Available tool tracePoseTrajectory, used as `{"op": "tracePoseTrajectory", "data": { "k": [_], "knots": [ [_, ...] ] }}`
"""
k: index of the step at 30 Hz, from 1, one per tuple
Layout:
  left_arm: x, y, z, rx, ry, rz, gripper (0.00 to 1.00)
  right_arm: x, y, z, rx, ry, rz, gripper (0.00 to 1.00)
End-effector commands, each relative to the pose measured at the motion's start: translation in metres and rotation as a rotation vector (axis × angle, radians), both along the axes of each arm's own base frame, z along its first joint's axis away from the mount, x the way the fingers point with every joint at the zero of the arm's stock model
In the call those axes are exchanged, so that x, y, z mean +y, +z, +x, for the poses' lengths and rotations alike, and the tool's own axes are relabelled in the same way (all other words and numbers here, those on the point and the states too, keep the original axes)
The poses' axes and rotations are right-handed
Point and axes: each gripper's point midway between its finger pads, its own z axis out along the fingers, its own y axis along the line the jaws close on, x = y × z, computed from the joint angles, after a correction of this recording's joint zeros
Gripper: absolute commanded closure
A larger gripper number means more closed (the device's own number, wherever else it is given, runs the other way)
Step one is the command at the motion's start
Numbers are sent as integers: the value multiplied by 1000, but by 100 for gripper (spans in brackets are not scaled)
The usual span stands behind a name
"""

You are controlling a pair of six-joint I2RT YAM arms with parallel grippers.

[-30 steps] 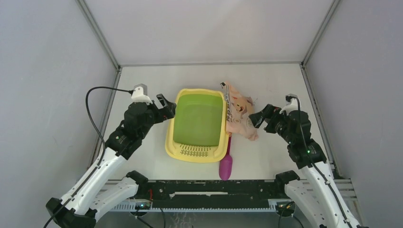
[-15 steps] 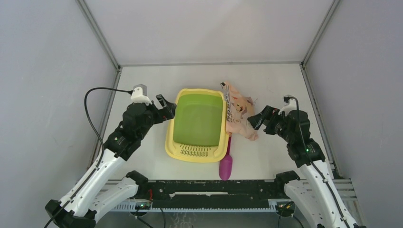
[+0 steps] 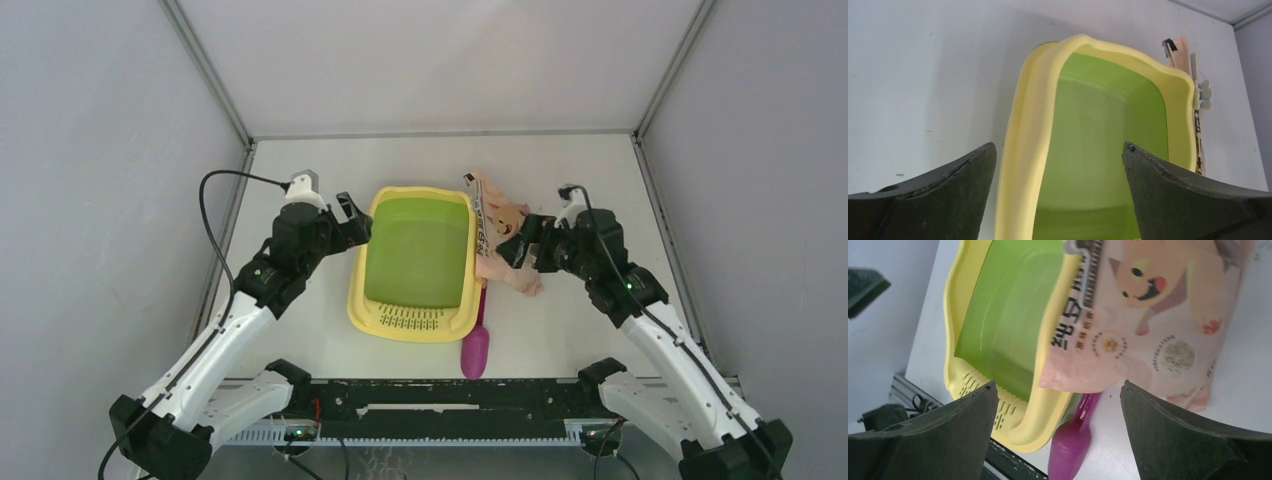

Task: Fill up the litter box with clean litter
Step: Pick up the cat litter bag at the center of the board.

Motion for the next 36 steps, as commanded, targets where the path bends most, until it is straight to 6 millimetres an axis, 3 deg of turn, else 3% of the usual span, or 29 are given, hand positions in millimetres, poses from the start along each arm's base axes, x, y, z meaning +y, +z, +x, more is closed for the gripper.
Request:
{"op": "tracePoseTrajectory", "data": {
  "k": [1, 8, 15, 26, 36],
  "knots": [
    [8, 42, 14, -83, 23, -34, 0, 15, 45, 19, -151, 1, -94, 4],
    [30, 31, 21, -60, 94, -19, 0, 22, 39, 46, -117, -73, -267, 15],
    [45, 0, 28, 29, 143, 10, 0, 23, 30, 74, -85, -131, -410, 24],
    [44, -17, 33, 85, 129, 19, 0, 25, 17, 96, -67, -152, -499, 38],
    [42, -28, 32, 108, 122, 18, 0, 33, 7, 106, -52, -112, -497, 40]
  ]
}}
